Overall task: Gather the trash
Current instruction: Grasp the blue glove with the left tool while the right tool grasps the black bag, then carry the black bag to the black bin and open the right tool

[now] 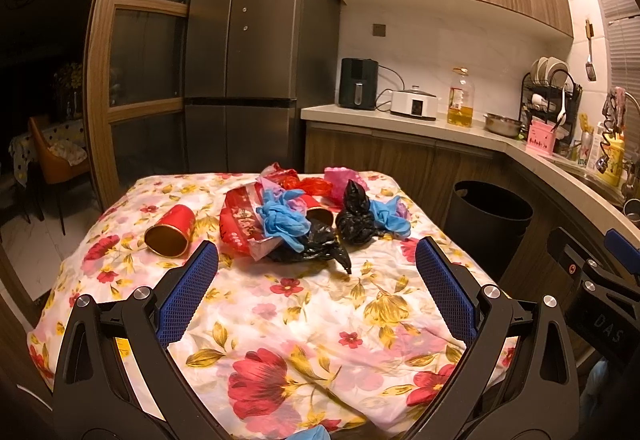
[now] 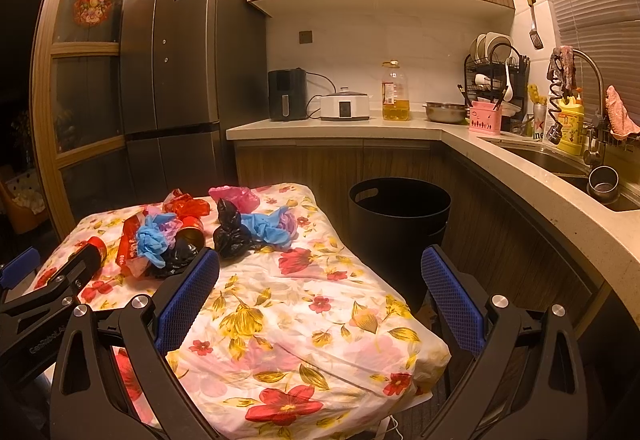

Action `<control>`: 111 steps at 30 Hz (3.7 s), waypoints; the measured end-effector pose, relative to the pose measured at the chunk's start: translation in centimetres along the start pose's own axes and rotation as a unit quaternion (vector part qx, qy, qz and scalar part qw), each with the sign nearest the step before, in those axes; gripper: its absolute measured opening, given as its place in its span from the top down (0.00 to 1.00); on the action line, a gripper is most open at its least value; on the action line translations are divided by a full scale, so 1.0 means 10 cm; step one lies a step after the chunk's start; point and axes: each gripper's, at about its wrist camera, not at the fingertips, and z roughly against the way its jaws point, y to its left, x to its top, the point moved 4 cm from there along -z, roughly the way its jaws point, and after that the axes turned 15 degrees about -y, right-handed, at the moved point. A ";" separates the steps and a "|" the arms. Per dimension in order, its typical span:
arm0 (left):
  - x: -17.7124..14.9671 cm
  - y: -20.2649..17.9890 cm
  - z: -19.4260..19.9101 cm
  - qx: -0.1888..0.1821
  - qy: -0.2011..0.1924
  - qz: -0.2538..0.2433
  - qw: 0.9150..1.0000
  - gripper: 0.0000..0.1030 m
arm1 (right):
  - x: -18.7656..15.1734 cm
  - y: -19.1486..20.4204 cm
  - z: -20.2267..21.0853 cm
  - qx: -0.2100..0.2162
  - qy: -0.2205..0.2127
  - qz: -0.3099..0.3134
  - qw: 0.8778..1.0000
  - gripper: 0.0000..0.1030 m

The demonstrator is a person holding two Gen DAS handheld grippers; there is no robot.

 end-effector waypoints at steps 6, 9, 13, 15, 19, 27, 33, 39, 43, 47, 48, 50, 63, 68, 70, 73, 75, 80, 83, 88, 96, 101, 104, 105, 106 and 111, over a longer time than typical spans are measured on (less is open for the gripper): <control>-0.05 0.13 -0.07 0.005 -0.002 0.010 1.000 0.06 | -0.07 0.08 -0.17 0.008 0.003 -0.006 1.000 0.05; -0.11 0.24 -0.14 0.010 -0.006 0.018 1.000 0.06 | -0.11 0.13 -0.26 0.016 0.004 -0.006 1.000 0.05; -0.20 0.36 -0.24 0.018 -0.009 0.029 0.999 0.06 | -0.20 0.17 -0.43 0.028 0.009 -0.008 1.000 0.05; -0.26 0.42 -0.33 0.022 -0.009 0.031 0.999 0.06 | -0.24 0.20 -0.53 0.035 0.012 -0.010 0.999 0.05; -0.35 0.50 -0.52 0.034 -0.009 0.035 0.999 0.06 | -0.34 0.24 -0.71 0.047 0.013 -0.011 0.999 0.05; -0.41 0.55 -1.09 0.041 -0.007 0.048 0.998 0.14 | -0.50 0.34 -1.12 0.073 0.015 -0.017 0.997 0.09; -0.48 0.55 -1.58 0.040 0.010 0.049 0.998 0.24 | -0.58 0.40 -1.44 0.091 0.014 -0.029 0.995 0.11; -0.63 0.64 -1.96 0.056 0.041 0.055 0.996 0.36 | -0.69 0.52 -1.78 0.114 0.027 -0.036 0.992 0.20; -0.67 0.69 -2.07 0.048 0.051 0.065 0.995 0.47 | -0.74 0.65 -2.00 0.130 0.033 -0.040 0.990 0.26; -0.76 0.74 -2.18 0.040 0.070 0.071 0.994 0.67 | -0.80 0.79 -2.18 0.146 0.046 -0.048 0.987 0.30; -0.79 0.76 -2.19 0.037 0.075 0.075 0.994 0.70 | -0.81 0.82 -2.21 0.147 0.047 -0.047 0.987 0.30; -0.80 0.79 -2.20 0.032 0.076 0.083 0.993 0.79 | -0.85 0.89 -2.28 0.151 0.051 -0.046 0.986 0.30; -0.55 0.92 -1.85 0.021 0.023 0.114 0.993 0.93 | -1.13 1.19 -2.65 0.159 0.099 -0.043 0.981 0.36; -0.49 0.90 -1.78 0.021 0.013 0.111 0.994 0.93 | -1.23 1.23 -2.72 0.163 0.124 -0.041 0.978 0.45; -0.48 0.90 -1.77 0.019 0.013 0.114 0.993 0.93 | -1.26 1.22 -2.75 0.163 0.132 -0.044 0.977 0.52; -0.47 0.89 -1.76 0.018 0.013 0.115 0.993 0.93 | -1.28 1.24 -2.77 0.170 0.139 -0.046 0.975 0.66; -0.47 0.88 -1.75 0.018 0.012 0.117 0.993 0.93 | -1.28 1.25 -2.76 0.176 0.141 -0.045 0.973 0.74; -0.45 0.87 -1.72 0.017 0.012 0.114 0.993 0.93 | -1.21 1.25 -2.68 0.192 0.128 -0.039 0.972 0.90; -0.42 0.83 -1.68 0.015 0.009 0.111 0.994 0.93 | -1.11 1.19 -2.59 0.192 0.109 -0.035 0.975 0.91; -0.35 0.72 -1.60 0.010 0.002 0.109 0.994 0.93 | -0.91 1.01 -2.44 0.191 0.088 -0.051 0.976 0.92; -0.17 0.49 -1.48 -0.014 -0.016 0.101 0.995 0.94 | -0.62 0.68 -2.24 0.184 0.058 -0.072 0.979 0.92; -0.09 0.29 -1.45 -0.030 -0.023 0.093 0.995 0.94 | -0.51 0.44 -2.16 0.176 0.043 -0.079 0.980 0.92; -0.05 0.11 -1.46 -0.045 -0.025 0.086 0.995 0.94 | -0.46 0.29 -2.13 0.165 0.033 -0.081 0.982 0.92; -0.03 0.03 -1.47 -0.051 -0.026 0.082 0.995 0.94 | -0.44 0.23 -2.12 0.161 0.030 -0.082 0.983 0.92; -0.01 -0.05 -1.49 -0.057 -0.027 0.080 0.995 0.94 | -0.42 0.17 -2.12 0.155 0.027 -0.084 0.984 0.92; 0.03 -0.43 -1.65 -0.100 -0.025 0.074 0.992 0.94 | -0.34 -0.18 -2.13 0.119 0.010 -0.088 0.989 0.92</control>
